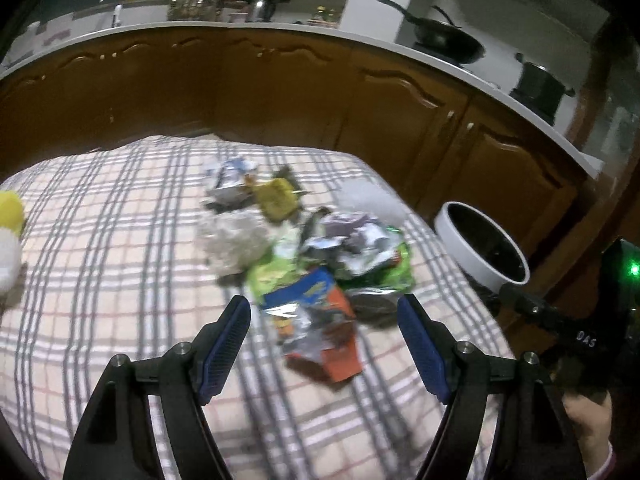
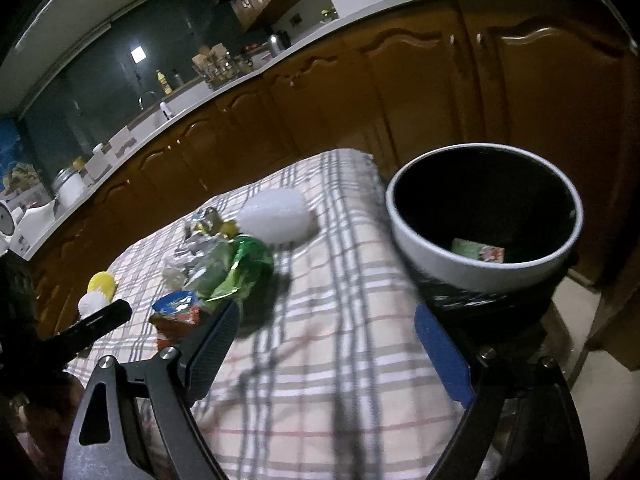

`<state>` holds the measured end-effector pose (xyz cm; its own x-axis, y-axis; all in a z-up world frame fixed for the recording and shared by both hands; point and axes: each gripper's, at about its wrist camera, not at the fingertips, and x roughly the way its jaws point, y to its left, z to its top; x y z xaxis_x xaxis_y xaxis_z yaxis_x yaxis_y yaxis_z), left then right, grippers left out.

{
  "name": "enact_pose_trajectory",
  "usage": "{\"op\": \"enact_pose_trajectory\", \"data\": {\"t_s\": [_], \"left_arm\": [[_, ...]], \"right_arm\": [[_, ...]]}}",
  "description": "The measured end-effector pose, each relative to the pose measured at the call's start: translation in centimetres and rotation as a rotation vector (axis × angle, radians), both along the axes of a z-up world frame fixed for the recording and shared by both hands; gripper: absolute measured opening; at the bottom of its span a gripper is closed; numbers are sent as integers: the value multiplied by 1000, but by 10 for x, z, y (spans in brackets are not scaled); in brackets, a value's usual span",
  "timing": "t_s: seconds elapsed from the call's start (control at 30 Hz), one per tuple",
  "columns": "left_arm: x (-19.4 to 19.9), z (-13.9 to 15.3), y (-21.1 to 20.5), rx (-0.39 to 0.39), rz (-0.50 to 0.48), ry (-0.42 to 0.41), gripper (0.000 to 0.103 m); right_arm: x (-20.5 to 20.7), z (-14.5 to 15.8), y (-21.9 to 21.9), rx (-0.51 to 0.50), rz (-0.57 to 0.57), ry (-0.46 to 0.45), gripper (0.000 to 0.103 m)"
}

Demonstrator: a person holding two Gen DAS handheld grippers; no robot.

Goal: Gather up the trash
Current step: 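Grasp the orange snack wrapper with the left tool while the right tool grasps the green soda can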

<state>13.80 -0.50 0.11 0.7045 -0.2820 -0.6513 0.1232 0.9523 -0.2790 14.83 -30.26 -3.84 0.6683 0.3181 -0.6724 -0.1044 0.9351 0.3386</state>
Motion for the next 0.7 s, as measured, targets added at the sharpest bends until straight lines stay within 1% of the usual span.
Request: {"op": "enact_pose_trajectory", "data": {"t_s": [0.17, 0.23, 0.3, 0.33, 0.4, 0.43, 0.47, 0.5, 0.53, 0.57, 0.63, 0.7], "left_arm": [[2, -8, 14, 3, 27, 38, 74], [6, -12, 16, -4, 27, 52, 74], [8, -16, 17, -14, 11, 71, 74], [12, -18, 15, -20, 4, 78, 74], [18, -22, 12, -40, -25, 100, 72], [23, -26, 13, -38, -35, 103, 71], [26, -29, 10, -28, -46, 105, 69], [30, -33, 6, -10, -57, 112, 63], [33, -38, 5, -3, -63, 118, 60], [36, -42, 3, -1, -72, 130, 55], [40, -49, -1, -15, -92, 154, 49], [43, -53, -3, -27, -100, 158, 38]], "right_arm": [[6, -2, 19, 29, 28, 2, 88], [10, -4, 26, 49, 35, 8, 83], [17, -8, 31, 77, 38, 24, 71], [20, -10, 33, 91, 39, 32, 68], [29, -14, 37, 124, 42, 49, 59], [32, -16, 38, 136, 44, 55, 57], [35, -18, 41, 144, 46, 60, 55], [41, -22, 43, 156, 50, 73, 53], [44, -25, 45, 165, 52, 84, 52], [49, -29, 48, 177, 55, 95, 50], [56, -34, 53, 180, 63, 116, 48], [62, -41, 59, 188, 78, 134, 45]]}}
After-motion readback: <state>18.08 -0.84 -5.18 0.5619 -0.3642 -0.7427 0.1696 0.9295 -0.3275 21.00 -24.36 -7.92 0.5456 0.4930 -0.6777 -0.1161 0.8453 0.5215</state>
